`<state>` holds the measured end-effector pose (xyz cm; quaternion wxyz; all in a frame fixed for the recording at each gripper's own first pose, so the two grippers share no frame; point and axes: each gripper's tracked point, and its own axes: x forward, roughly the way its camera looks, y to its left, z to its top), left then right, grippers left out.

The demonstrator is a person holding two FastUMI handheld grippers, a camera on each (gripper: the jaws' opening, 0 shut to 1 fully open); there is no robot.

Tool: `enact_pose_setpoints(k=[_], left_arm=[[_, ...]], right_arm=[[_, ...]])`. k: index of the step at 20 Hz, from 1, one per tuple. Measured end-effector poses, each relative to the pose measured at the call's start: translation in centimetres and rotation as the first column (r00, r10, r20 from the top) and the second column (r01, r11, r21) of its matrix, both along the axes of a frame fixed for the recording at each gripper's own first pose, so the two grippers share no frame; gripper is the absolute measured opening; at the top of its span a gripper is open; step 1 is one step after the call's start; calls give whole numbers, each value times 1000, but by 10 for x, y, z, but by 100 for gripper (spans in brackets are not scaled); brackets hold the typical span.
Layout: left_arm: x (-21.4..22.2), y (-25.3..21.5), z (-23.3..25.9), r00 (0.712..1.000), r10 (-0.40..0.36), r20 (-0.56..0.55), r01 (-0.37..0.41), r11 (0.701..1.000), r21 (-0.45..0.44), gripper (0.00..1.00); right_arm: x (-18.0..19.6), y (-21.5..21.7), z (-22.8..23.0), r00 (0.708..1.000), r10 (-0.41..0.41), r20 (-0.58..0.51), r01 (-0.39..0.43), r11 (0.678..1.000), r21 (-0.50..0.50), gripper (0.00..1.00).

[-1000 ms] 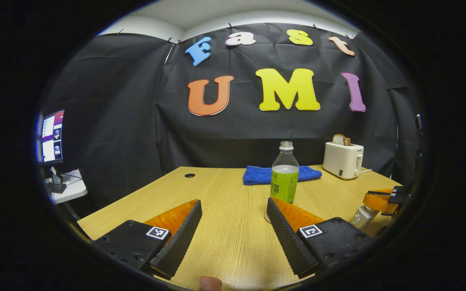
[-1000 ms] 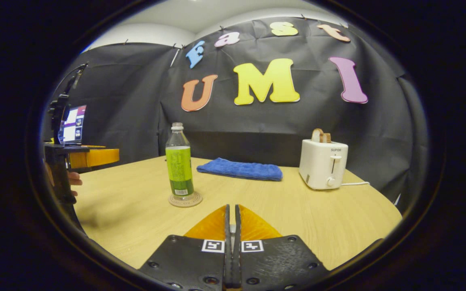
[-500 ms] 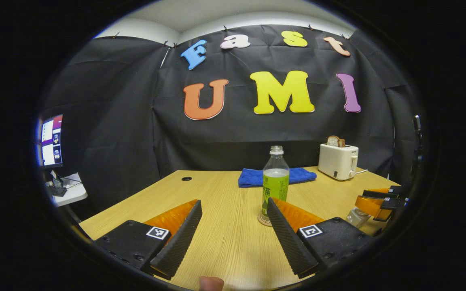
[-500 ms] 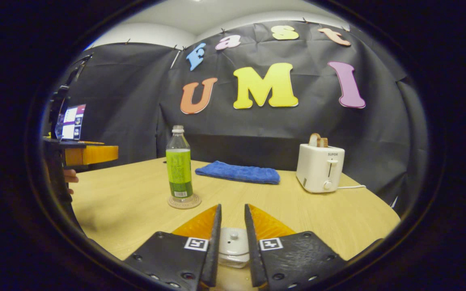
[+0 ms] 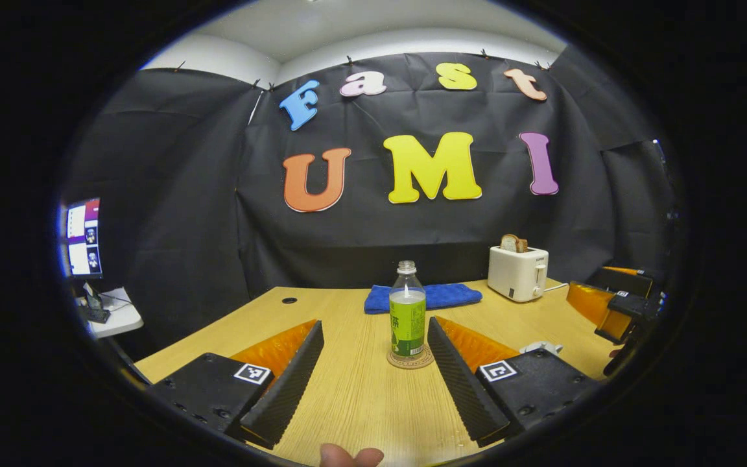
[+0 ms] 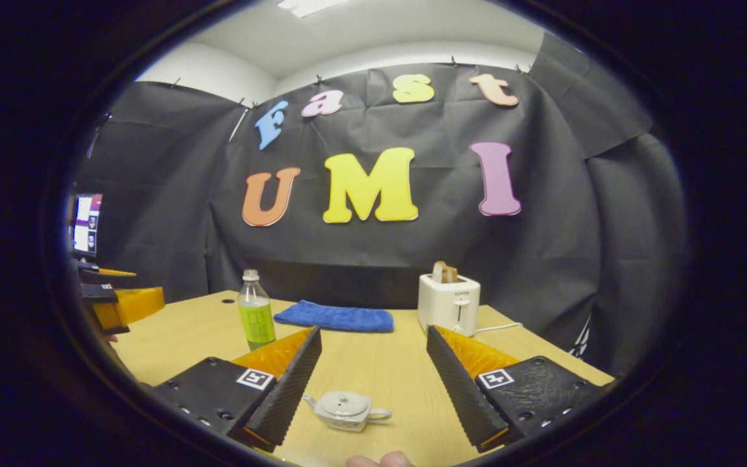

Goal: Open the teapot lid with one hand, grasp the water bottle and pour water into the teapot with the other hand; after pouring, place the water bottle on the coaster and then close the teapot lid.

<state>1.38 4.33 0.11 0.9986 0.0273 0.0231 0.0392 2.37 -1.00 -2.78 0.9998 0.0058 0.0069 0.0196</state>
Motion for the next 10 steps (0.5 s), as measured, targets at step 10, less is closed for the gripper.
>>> enact_pose_setpoints(k=[10], left_arm=[[-36, -34, 1, 999, -44, 13, 45, 998, -44, 100]], right_arm=[[-50, -15, 12, 996, -80, 31, 81, 997, -18, 98]])
